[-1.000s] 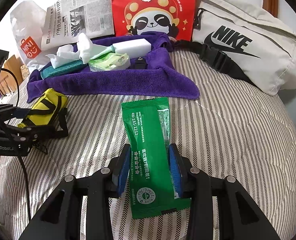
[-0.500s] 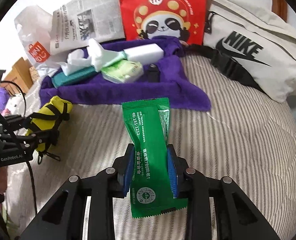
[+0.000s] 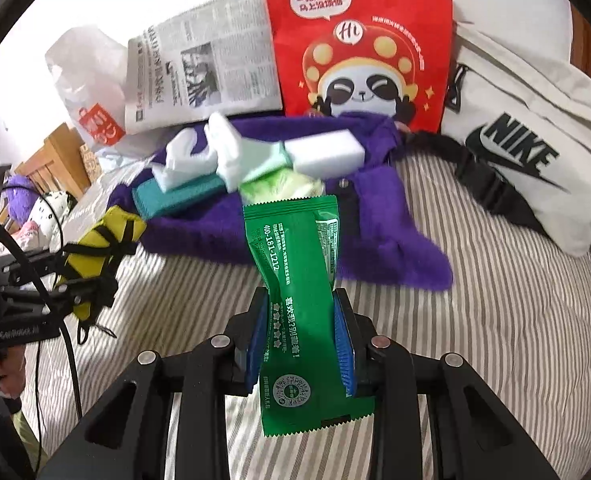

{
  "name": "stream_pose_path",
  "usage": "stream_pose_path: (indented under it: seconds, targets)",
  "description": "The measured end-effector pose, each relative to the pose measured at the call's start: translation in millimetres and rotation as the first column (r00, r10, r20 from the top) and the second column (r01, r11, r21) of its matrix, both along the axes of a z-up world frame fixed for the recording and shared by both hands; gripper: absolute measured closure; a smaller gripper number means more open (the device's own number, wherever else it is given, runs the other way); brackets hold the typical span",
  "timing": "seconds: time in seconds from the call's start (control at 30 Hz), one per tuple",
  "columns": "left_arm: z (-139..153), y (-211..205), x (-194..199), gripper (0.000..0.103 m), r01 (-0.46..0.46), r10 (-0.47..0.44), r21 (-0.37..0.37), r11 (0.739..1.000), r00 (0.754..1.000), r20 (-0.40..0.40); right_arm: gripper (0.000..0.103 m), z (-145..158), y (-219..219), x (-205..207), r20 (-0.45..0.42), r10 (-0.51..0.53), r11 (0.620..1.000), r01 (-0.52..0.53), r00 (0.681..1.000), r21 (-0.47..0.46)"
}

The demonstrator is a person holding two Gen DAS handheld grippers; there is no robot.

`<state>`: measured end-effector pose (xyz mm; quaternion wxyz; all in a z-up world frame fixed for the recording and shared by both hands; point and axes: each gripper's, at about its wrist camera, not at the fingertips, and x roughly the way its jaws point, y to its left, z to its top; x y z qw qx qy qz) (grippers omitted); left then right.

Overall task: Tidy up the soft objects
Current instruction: 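Carry the green packet with the right gripper while the left gripper carries the yellow pouch to the towel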

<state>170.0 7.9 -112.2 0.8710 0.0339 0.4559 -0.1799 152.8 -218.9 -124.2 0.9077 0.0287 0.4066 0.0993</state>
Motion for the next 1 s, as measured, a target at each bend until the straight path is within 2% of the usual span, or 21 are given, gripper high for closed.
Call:
stream_pose_path:
  seconds: [0.17,0.43,0.73,1.0]
  targets:
    - [8,6,11,0.055,-0.007,0.008,-0.037,0.999,1.0,0.017,0.072,18,2,27,0.031,0.004,1.0,-0.005,1.0,0.006]
    - [21,17,41,0.055,-0.042,0.045,-0.061,0.997,0.998,0.048,0.072,31,29,82,0.03,0.104,0.995,-0.104,0.994,-0.007]
    - [21,34,70,0.055,-0.089,0.091,-0.065,0.994,0.995,0.039,0.071,10,64,131,-0.039,0.171,0.985,-0.171,0.985,-0.014]
    - [20,42,84,0.055,-0.09,0.093,-0.08,0.993,0.995,0.034,0.068,-23,73,143,-0.088,0.193,0.979,-0.198,0.977,-0.053]
